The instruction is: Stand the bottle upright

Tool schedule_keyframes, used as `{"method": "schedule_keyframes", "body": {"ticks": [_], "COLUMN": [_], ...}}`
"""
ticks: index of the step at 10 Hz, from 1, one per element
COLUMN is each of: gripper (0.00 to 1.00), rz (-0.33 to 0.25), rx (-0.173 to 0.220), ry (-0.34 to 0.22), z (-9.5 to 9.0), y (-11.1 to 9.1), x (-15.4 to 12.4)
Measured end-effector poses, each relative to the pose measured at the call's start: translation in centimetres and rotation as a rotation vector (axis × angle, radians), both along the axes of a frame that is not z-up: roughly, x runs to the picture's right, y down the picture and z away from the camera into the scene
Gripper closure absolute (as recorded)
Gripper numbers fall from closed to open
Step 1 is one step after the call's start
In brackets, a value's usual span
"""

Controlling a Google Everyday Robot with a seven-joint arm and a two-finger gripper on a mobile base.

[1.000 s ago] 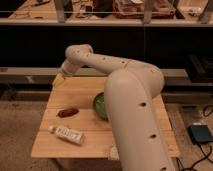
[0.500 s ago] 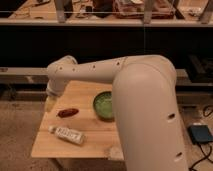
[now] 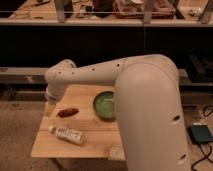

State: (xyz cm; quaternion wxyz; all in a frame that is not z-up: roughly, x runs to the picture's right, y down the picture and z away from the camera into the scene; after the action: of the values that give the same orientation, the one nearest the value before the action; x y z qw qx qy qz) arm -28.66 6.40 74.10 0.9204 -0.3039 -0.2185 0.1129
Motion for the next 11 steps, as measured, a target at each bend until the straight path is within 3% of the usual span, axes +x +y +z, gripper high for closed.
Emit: {"method": "schedule_keyframes", "body": {"ticks": [3, 5, 11], "gripper": [0.26, 0.26, 0.26], "rz": [0.099, 0.146, 0.208], "rx": [-0.013, 0.004, 0.036], "ry": [-0.041, -0.062, -0.086], "z": [0.2, 0.0, -1.3], "y": [-0.2, -0.1, 2.8], "x": [0.2, 1.0, 1.8]}}
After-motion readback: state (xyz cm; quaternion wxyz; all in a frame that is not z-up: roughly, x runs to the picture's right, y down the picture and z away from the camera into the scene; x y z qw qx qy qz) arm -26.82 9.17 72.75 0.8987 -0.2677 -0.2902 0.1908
